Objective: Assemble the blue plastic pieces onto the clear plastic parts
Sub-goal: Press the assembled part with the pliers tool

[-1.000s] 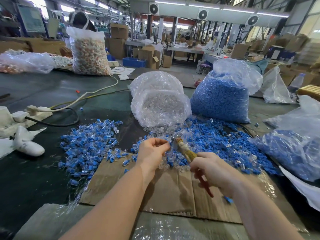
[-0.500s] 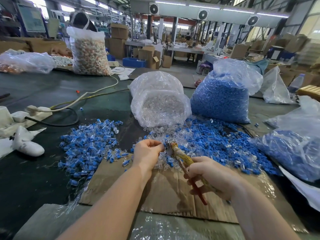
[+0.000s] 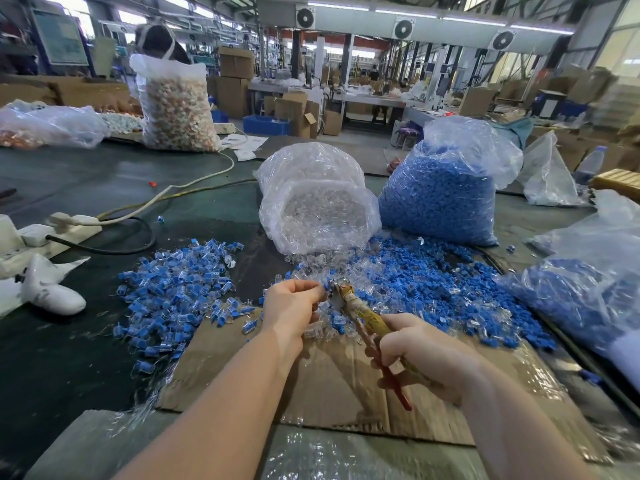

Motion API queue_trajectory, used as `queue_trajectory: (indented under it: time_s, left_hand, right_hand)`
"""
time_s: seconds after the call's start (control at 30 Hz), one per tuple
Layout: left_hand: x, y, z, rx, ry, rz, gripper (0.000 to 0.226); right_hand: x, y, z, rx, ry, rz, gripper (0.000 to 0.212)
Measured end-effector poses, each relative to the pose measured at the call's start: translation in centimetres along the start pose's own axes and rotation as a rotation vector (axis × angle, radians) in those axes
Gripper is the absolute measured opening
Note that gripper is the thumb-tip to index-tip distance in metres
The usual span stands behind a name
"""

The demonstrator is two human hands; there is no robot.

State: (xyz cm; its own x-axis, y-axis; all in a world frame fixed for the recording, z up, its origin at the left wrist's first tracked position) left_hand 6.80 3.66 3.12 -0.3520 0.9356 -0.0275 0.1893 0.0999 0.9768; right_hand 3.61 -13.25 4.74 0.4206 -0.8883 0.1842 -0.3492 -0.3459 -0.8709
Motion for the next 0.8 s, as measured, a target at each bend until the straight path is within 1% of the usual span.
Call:
queue_trajectory:
  time_s: [0.1,0.27,0.37,0.47,0.6,0.67,0.73,0.8]
  left_hand:
    - [0.01,0.10,0.01,-0.042,0.003,0.058,0.008]
    - [0.12,0.05,0.09,-0.047,-0.008,0.085,0.010]
    - [0.06,-0.08,0.00,-0.041,-0.004,0.066,0.008]
    - [-0.08,-0.04,-0.15,-0.077,0.017,0.082,0.007]
    - [-0.24,0.20,0.02,-0.089,0.005,0.110,0.009]
    - [-0.23,0.14,0.18,-0.040,-0.017,0.069,0.007]
    - [-0.19,-0.01,0.17,-0.002,-0.021,0.020,0.006]
    - [-0.08,-0.17,0.17,0.001,0.006,-0.006,0.006]
  right_hand:
    - [-0.07,0.09,-0.05,0.002,-0.009,-0.028,0.039]
    - [-0.26,-0.11,-0.19,0.010,0.017,-0.097,0.045]
    - [-0.13,-0.07,-0.15,0.019,0.013,-0.081,0.045]
    - [-0.02,0.19,-0.07,0.003,0.010,-0.021,0.046]
    - [-0.16,0.25,-0.02,0.005,0.024,-0.038,0.037]
    - [-0.18,0.27,-0.03,0.006,0.030,-0.089,0.037]
    - [-0.26,0.18,-0.10,0.014,0.038,-0.142,0.026]
    - [-0.35,0.23,-0.04,0.021,0.041,-0.170,0.024]
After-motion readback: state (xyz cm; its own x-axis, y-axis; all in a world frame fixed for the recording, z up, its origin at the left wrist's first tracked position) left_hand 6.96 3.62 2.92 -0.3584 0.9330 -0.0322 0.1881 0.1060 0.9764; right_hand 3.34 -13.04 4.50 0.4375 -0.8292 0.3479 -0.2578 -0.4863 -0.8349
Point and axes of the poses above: each hand's wrist, its own z-axis towards the middle knuckle, its own x-axis out of the back of the hand, y = z × x, the point moved 3 cm from there along z, towards the middle knuckle, and after that the axes turned 2 degrees about z, right-handed, at the moved point
